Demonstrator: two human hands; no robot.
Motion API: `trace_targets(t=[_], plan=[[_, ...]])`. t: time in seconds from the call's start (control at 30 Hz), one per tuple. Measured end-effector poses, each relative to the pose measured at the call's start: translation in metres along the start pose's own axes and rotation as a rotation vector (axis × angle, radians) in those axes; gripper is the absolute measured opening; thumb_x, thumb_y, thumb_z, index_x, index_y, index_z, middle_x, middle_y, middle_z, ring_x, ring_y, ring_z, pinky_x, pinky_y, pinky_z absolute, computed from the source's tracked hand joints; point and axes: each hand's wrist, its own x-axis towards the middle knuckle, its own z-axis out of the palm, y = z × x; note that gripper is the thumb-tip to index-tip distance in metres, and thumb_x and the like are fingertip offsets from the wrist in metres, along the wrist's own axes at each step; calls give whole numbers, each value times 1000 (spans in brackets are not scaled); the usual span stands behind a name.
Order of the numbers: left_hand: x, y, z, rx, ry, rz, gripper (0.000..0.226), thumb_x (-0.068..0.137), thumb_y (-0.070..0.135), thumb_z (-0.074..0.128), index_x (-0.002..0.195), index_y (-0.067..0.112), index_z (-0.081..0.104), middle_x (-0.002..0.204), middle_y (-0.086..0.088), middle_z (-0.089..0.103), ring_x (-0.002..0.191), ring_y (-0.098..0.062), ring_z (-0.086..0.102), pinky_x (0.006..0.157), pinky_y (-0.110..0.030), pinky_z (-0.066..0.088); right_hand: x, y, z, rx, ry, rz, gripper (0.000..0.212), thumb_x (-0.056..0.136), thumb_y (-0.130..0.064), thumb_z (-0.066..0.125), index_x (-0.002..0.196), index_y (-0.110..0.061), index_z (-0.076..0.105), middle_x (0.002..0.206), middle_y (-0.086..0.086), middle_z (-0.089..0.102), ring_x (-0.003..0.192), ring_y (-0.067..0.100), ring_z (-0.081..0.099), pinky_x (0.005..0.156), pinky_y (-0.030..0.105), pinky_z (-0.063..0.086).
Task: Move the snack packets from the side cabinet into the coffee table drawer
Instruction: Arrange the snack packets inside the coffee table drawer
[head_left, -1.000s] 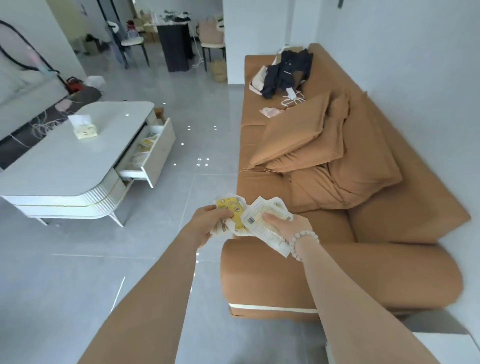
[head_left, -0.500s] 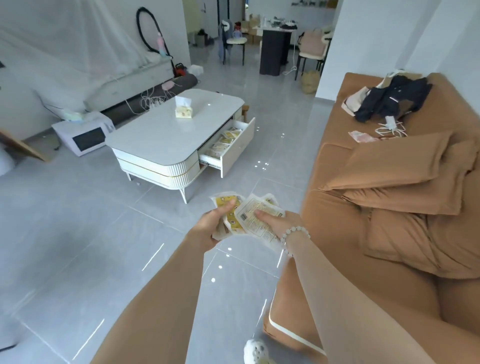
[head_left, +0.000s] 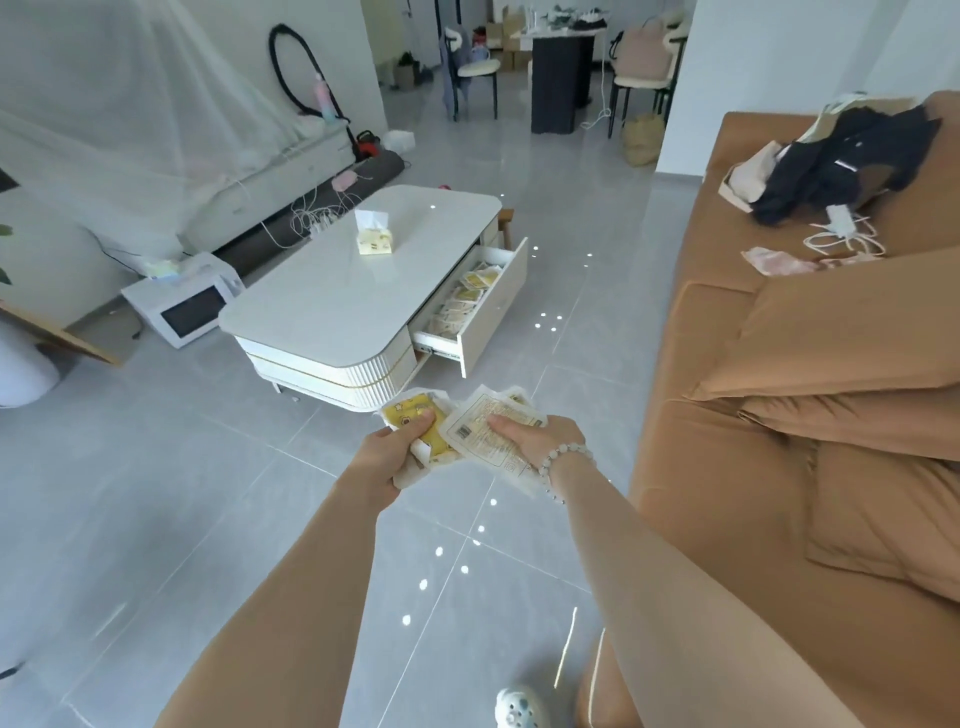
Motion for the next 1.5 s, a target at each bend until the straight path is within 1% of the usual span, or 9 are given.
trace_targets(t=[0.17, 0.4, 0.57, 0.7, 0.8, 0.97, 1.27, 1.4, 1.5], plan=[[52, 30, 15, -9, 35, -31, 13, 88, 18, 65, 95, 7, 64, 80, -4, 73, 76, -16, 68, 70, -25, 53, 57, -32, -6, -65, -16, 19, 59, 67, -63, 71, 93, -10, 67, 89, 3, 68, 79, 19, 62, 62, 24, 44], [108, 59, 9, 7, 90, -35, 8, 90, 15, 63, 90, 7, 63, 72, -2, 73, 58, -9, 69, 55, -20, 55, 118, -69, 9, -54, -80, 55, 49, 70, -57, 73, 75, -14, 51, 79, 0, 58, 80, 20, 57, 69, 27, 43], [147, 92, 4, 67, 77, -13, 11, 89, 17, 63, 92, 7, 63, 75, -2, 72, 59, -11, 68, 48, -18, 52, 157, -107, 32, -55, -98, 22, 60, 69, -60, 72, 97, -10, 56, 90, 2, 58, 84, 20, 56, 68, 27, 41], [198, 118, 2, 82, 47, -28, 22, 87, 19, 66, 104, 5, 63, 94, -9, 70, 74, -16, 68, 54, -19, 54, 197, -129, 41, -32, -75, 40, 48, 72, -57, 71, 75, -15, 49, 75, -3, 52, 66, 11, 51, 55, 23, 39], [236, 132, 0, 95, 4, -58, 14, 86, 16, 67, 96, 5, 66, 80, -5, 73, 64, -12, 70, 53, -18, 55, 225, -140, 49, -9, -42, 71, 44, 71, -54, 74, 68, -20, 46, 73, -4, 53, 62, 8, 50, 52, 21, 38], [299, 166, -7, 149, -48, -82, 18, 86, 17, 67, 100, 6, 65, 90, -9, 70, 75, -20, 67, 52, -23, 52, 282, -175, 69, -37, 19, 118, 52, 64, -58, 76, 87, -14, 61, 89, 1, 64, 82, 19, 62, 72, 28, 49], [395, 215, -2, 157, -132, -107, 15, 87, 15, 67, 100, 9, 63, 89, -6, 69, 78, -17, 67, 63, -23, 55, 364, -224, 85, -63, 106, 162, 58, 64, -60, 75, 93, -12, 66, 89, 3, 67, 78, 18, 63, 62, 24, 45], [421, 223, 11, 129, -164, -133, 19, 85, 10, 68, 103, 11, 59, 98, -10, 69, 87, -24, 67, 82, -36, 55, 389, -231, 78, -96, 131, 184, 56, 66, -61, 73, 93, -12, 65, 89, 3, 66, 75, 17, 61, 58, 23, 44], [443, 236, 20, 153, -175, -149, 10, 86, 10, 66, 96, 8, 63, 93, -9, 69, 80, -20, 66, 69, -27, 57, 412, -241, 73, -110, 144, 185, 61, 65, -63, 72, 98, -12, 66, 94, 3, 68, 76, 16, 61, 59, 23, 43]])
